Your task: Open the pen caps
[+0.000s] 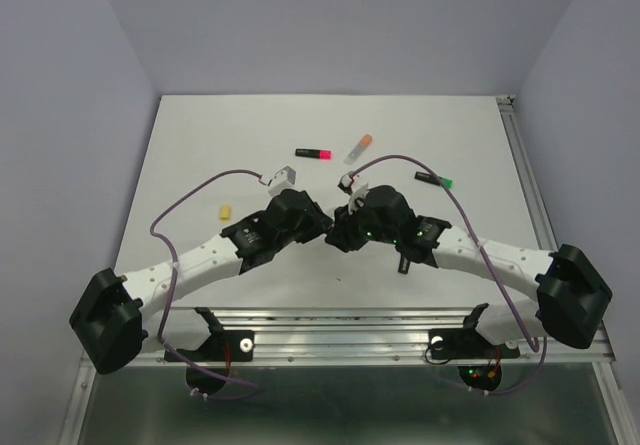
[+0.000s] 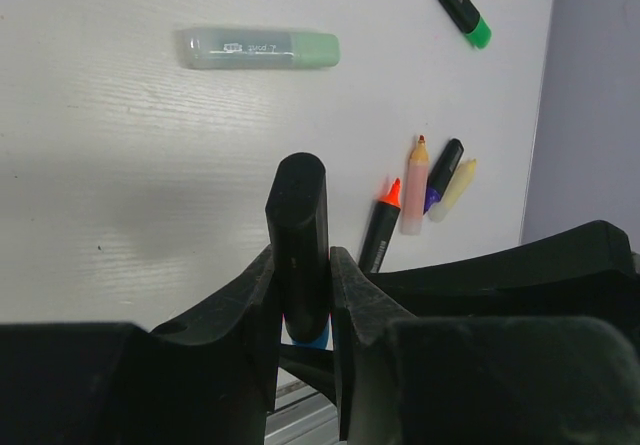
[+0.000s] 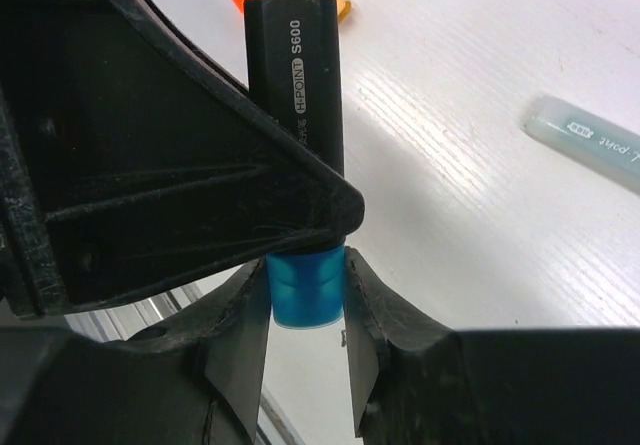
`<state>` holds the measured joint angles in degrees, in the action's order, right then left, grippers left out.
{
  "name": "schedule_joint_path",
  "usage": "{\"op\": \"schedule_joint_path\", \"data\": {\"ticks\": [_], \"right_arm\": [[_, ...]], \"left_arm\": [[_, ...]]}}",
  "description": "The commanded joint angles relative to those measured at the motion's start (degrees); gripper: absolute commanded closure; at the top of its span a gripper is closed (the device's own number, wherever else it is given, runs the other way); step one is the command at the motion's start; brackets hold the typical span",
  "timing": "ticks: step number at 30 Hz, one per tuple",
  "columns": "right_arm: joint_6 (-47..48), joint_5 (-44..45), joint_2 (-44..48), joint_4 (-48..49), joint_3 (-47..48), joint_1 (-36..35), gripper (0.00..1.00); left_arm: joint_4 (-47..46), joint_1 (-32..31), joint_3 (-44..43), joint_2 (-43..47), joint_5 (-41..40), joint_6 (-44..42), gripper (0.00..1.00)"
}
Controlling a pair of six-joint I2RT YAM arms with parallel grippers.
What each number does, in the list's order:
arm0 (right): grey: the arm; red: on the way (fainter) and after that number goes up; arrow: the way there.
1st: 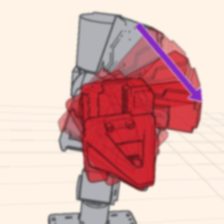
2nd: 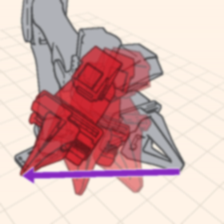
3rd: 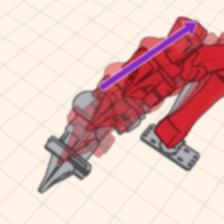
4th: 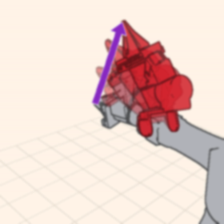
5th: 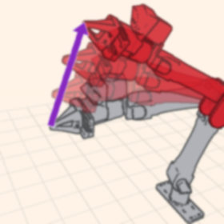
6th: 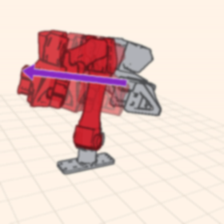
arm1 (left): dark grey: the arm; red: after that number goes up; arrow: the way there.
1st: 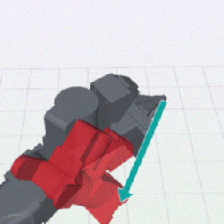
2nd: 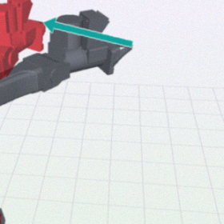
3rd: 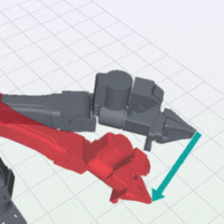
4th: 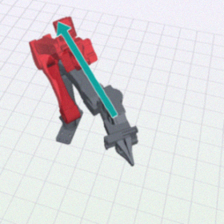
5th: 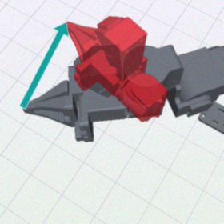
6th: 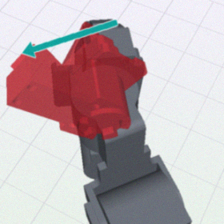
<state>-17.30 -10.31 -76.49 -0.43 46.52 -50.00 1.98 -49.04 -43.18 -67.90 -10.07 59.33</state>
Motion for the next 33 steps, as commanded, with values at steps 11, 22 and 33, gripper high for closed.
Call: {"op": "schedule_joint_path", "data": {"ticks": [11, 22, 33], "right_arm": [[-13.0, 4.4, 12.7, -10.5, -12.6, -11.7, 0.99], [-13.2, 13.0, 16.9, -8.9, -9.9, -11.8, 0.97], [-4.5, 11.5, 6.0, 1.7, 2.6, -11.8, 0.00]], "left_arm": [[0.1, 33.7, -9.9, -0.5, -5.4, -10.9, 1.00], [-5.1, 38.6, -3.1, 3.9, 13.1, -12.5, 1.00], [-9.9, 18.3, 8.2, 15.5, 13.9, -4.1, 1.00]]}}
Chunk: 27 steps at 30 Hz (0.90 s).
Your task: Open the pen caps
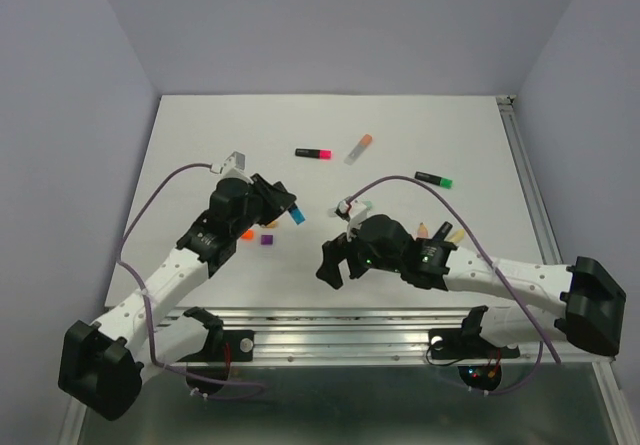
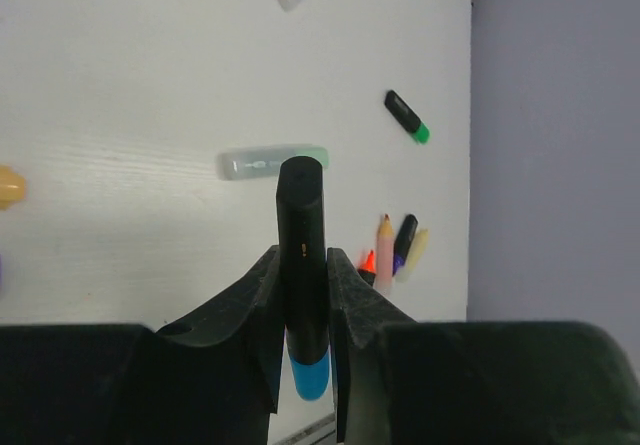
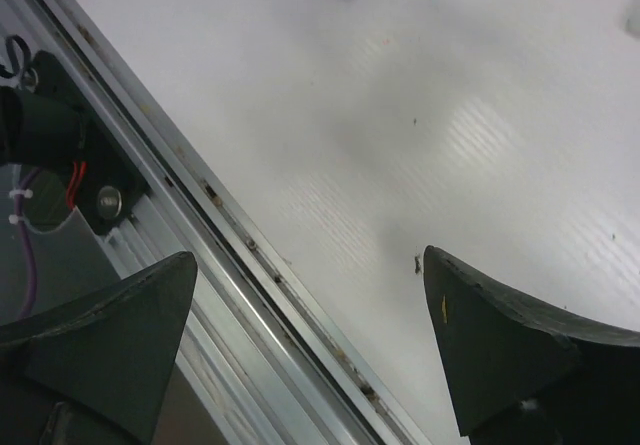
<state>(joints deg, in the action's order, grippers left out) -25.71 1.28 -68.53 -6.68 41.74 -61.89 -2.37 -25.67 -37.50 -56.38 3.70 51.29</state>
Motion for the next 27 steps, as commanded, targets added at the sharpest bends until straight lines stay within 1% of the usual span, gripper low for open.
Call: {"op": "schedule_joint_path", "data": {"ticks": [1, 4, 8, 12, 15, 16, 17, 19, 22, 23, 27], "right_arm": [[4.1, 0.0, -2.6, 8.3, 7.4, 0.1, 0.00], [3.2, -0.3, -4.7, 10.0, 10.2, 0.1, 0.00], [1.6, 1.4, -7.8, 11.1, 14.0, 0.1, 0.00], [1.5, 1.9, -10.6, 11.1, 16.5, 0.1, 0.01], [1.1, 3.9, -11.5, 11.3, 17.1, 0.1, 0.08], [1.3, 4.5, -11.4, 11.3, 17.2, 0.1, 0.12], [1.1, 5.2, -11.4, 11.2, 17.3, 0.1, 0.18], [1.3, 5.2, -11.3, 11.2, 17.3, 0.0, 0.22], [1.5, 5.1, -11.1, 10.7, 17.6, 0.1, 0.23], [1.5, 5.6, -11.1, 10.5, 17.7, 0.1, 0.28], [2.1, 5.8, -10.7, 10.5, 17.7, 0.1, 0.35]], "left_arm": [[-5.8, -6.0, 2.9, 4.6, -0.1, 3.9, 1.00], [-5.8, -8.2, 3.7, 6.0, -1.4, 5.6, 1.00], [-7.2, -11.3, 3.8, 7.0, -2.2, 6.8, 1.00], [-7.9, -12.5, 3.7, 7.2, -2.5, 6.6, 1.00], [-8.4, -12.8, 4.2, 7.4, -2.2, 6.9, 1.00], [-8.4, -12.9, 4.3, 7.4, -2.2, 7.1, 1.00], [-8.5, -12.9, 4.5, 7.5, -2.3, 7.2, 1.00], [-8.7, -13.0, 4.7, 7.6, -2.4, 7.1, 1.00], [-8.6, -13.0, 4.7, 7.5, -2.4, 7.1, 1.00], [-8.7, -13.0, 4.7, 7.4, -2.4, 7.0, 1.00], [-9.0, -13.0, 4.4, 6.9, -2.0, 6.7, 1.00]]}}
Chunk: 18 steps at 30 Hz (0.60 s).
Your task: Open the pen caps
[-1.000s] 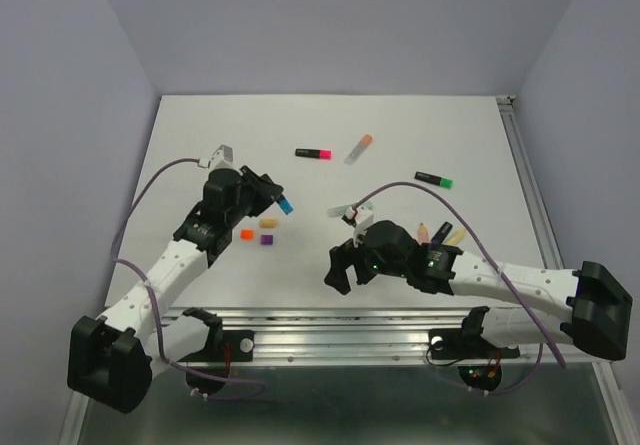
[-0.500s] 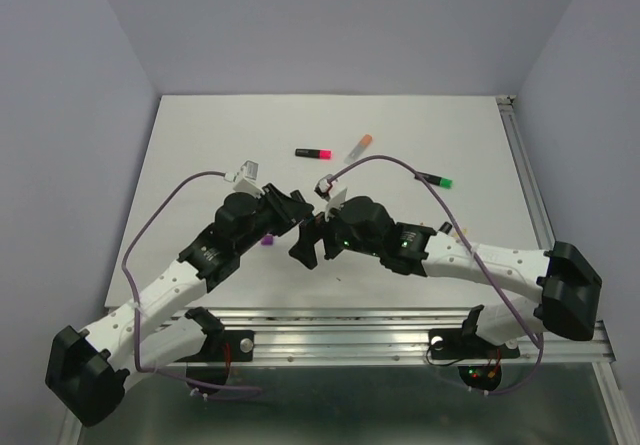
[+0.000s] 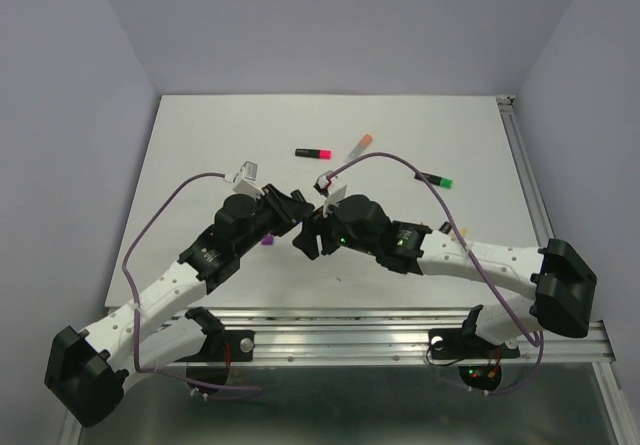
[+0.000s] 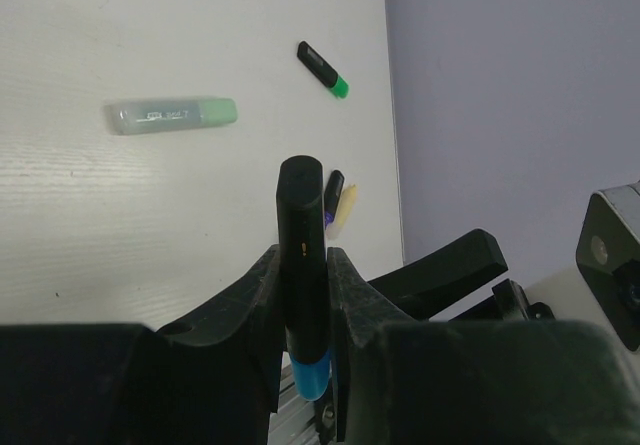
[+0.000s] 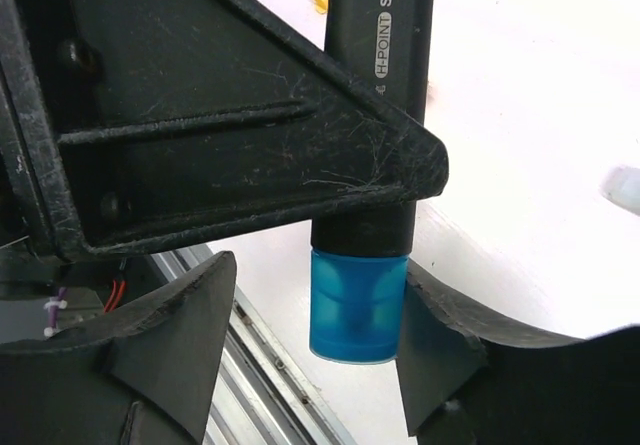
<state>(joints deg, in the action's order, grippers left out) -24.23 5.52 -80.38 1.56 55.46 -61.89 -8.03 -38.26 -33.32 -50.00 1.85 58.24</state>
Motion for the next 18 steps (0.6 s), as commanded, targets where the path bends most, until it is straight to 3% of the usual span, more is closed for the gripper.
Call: {"op": "schedule_joint_path", "data": {"ticks": [1, 2, 6, 7, 8, 10, 11, 18], "right_arm": [[0.4, 1.8, 1.2, 2.1, 4.0, 0.0, 0.36], [0.4, 1.8, 1.0, 2.1, 4.0, 0.1, 0.42], [0.4, 2.0, 0.5, 1.4, 4.6, 0.1, 0.51], [0.6, 1.9, 0.3, 1.0, 5.0, 0.0, 0.59], [0.8, 1.6, -0.3, 0.6, 5.3, 0.1, 0.76], [1.0, 1.6, -0.6, -0.1, 5.6, 0.0, 0.85], [1.3, 1.3, -0.6, -0.1, 5.5, 0.1, 0.96], [2.4, -2.3, 1.2, 0.3, 3.8, 0.0, 0.99]], "left_arm": [[-3.2, -0.4, 0.2, 0.3, -0.2, -0.4, 1.00], [-3.3, -0.6, 0.2, 0.2, 0.0, -0.2, 1.00], [-3.4, -0.6, 0.0, -0.3, -0.1, -1.2, 1.00], [-3.7, -0.6, 0.0, -0.4, 0.4, -1.7, 1.00], [-3.8, -0.6, -0.1, -0.7, 0.6, -2.3, 1.00], [-3.8, -0.6, -0.3, -1.1, 0.7, -3.3, 1.00], [-3.7, -0.6, -0.3, -1.2, 0.7, -3.7, 1.00], [-1.5, -0.6, -0.8, -1.9, -4.6, -3.7, 1.00]]}}
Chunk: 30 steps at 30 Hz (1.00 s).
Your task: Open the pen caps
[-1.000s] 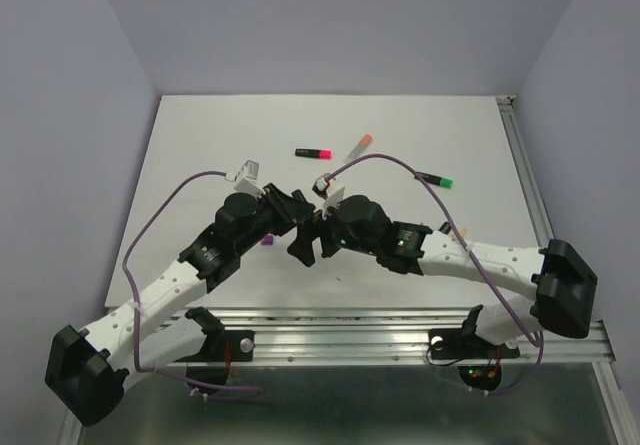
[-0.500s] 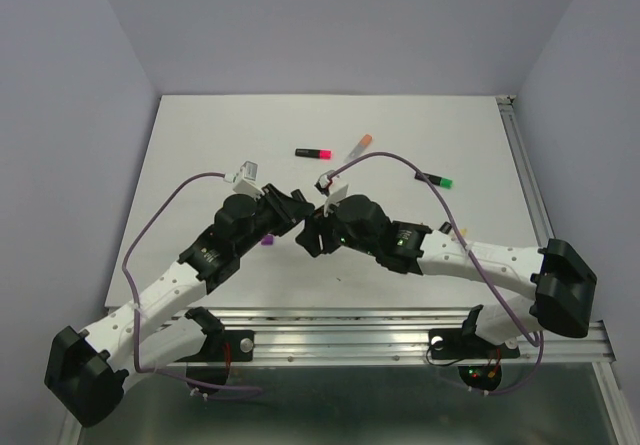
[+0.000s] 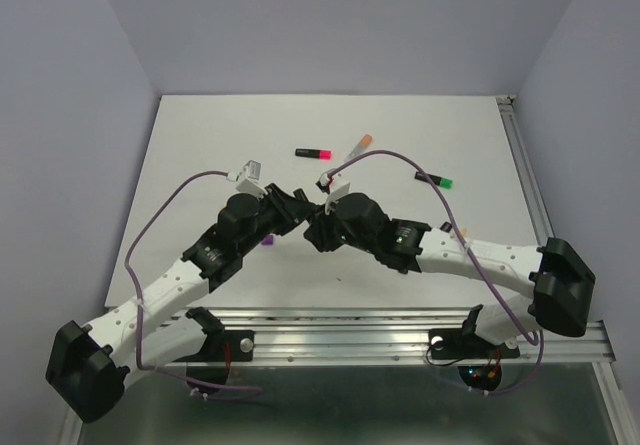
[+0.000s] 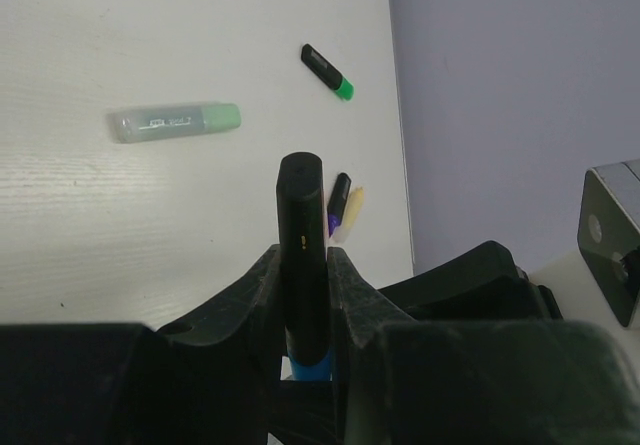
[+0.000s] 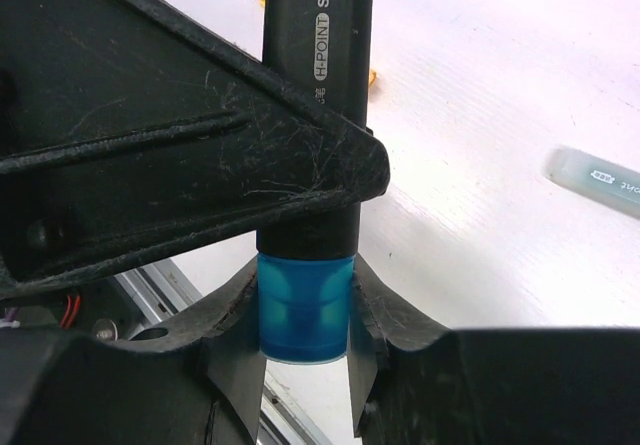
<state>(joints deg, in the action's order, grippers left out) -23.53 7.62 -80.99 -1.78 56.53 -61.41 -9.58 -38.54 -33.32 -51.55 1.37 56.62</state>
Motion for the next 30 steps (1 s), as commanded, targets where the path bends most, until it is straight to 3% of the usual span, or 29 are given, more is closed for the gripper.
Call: {"op": "schedule_joint_path", "data": {"ticks": [1, 5, 6, 12, 17, 20, 30], "right_arm": [[1.8, -6.0, 2.0, 3.5, 2.3, -0.5, 0.99], [-0.2, -14.6, 5.0, 3.4, -3.7, -1.7, 0.99], [-1.2, -16.6, 5.8, 3.4, -6.8, -3.3, 0.99], [-11.5, -13.6, 14.4, 4.5, -17.3, -15.5, 0.99], [-17.1, -8.0, 18.5, 3.5, -21.3, -21.0, 0.99], [-17.9, 1.7, 20.7, -1.5, -20.4, -20.9, 0.99], [-11.4, 13.6, 22.1, -5.4, -11.4, -19.2, 0.99]], "left_arm": [[0.3, -0.3, -1.0, -0.6, -7.4, -2.5, 1.00], [-1.6, 1.1, -2.0, -2.4, -15.0, -5.5, 1.00], [-2.8, 4.3, -2.5, -3.9, -14.2, -7.0, 1.00], [-8.7, 21.4, -4.8, -9.5, -7.3, -10.8, 1.00], [-8.0, 27.7, -7.7, -12.8, -3.4, -12.5, 1.00], [-8.3, 27.9, -7.0, -11.8, 0.5, -11.9, 1.00], [-12.5, 24.0, 5.4, 0.1, 14.0, -9.0, 1.00]]}}
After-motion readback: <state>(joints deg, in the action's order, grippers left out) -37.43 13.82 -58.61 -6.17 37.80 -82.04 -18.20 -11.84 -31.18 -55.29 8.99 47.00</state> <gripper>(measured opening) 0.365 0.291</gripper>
